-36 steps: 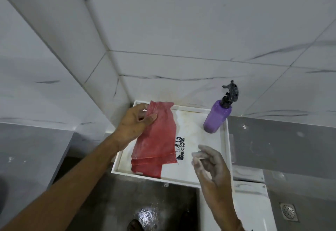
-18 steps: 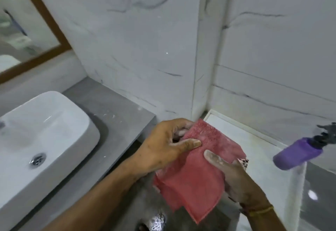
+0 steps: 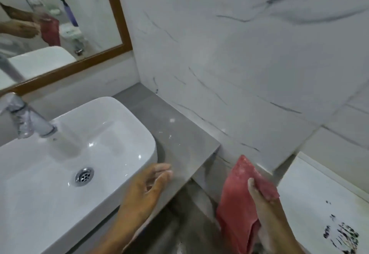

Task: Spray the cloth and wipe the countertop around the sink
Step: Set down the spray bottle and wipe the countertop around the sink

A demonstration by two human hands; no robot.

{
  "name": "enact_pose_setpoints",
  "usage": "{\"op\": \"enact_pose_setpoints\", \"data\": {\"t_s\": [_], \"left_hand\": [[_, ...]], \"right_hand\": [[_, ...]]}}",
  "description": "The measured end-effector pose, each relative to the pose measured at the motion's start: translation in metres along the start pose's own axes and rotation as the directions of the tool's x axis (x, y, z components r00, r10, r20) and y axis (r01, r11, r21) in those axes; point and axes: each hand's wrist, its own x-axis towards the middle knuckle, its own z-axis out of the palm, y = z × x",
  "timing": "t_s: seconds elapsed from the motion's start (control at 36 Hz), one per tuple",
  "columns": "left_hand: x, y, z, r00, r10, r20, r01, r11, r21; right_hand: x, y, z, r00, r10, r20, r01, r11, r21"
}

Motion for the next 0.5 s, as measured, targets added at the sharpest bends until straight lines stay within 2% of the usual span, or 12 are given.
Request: {"op": "enact_pose_setpoints", "data": {"t_s": [0.08,0.17,0.25,0.33,0.44,0.47,0.5], "left_hand": [[0.01,-0.014,-0.025,0.997,-0.014,-0.076,0.01,0.999,-0.048],[0.027,-0.029,-0.045,0.984,-0.056,-0.17,0.038,0.993,-0.11],[0.034,-0.034,-0.05,0.967,-0.089,-0.239,0.049,0.985,-0.168],[0.05,-0.039,-0.057,0.94,-0.122,-0.319,0.049,0.973,-0.227],[0.077,-0.048,-0.061,0.906,-0.127,-0.405,0.058,0.982,-0.179],[0.08,-0.05,-0.06,0.9,-0.131,-0.417,0.069,0.985,-0.16],[0.089,-0.055,-0.06,0.888,-0.137,-0.438,0.088,0.988,-0.131]], "right_hand": [[0.016,-0.009,0.018,0.996,0.05,-0.078,-0.057,0.994,-0.094],[0.039,-0.028,0.05,0.994,-0.066,-0.082,0.034,0.94,-0.34],[0.064,-0.053,0.089,0.961,-0.266,0.076,0.274,0.876,-0.398],[0.116,-0.06,0.156,0.911,-0.319,0.26,0.407,0.791,-0.456],[0.189,-0.038,0.243,0.858,-0.145,0.493,0.447,0.683,-0.577],[0.201,-0.028,0.256,0.823,-0.097,0.56,0.489,0.624,-0.609],[0.218,-0.013,0.271,0.78,-0.05,0.623,0.553,0.52,-0.651]]}}
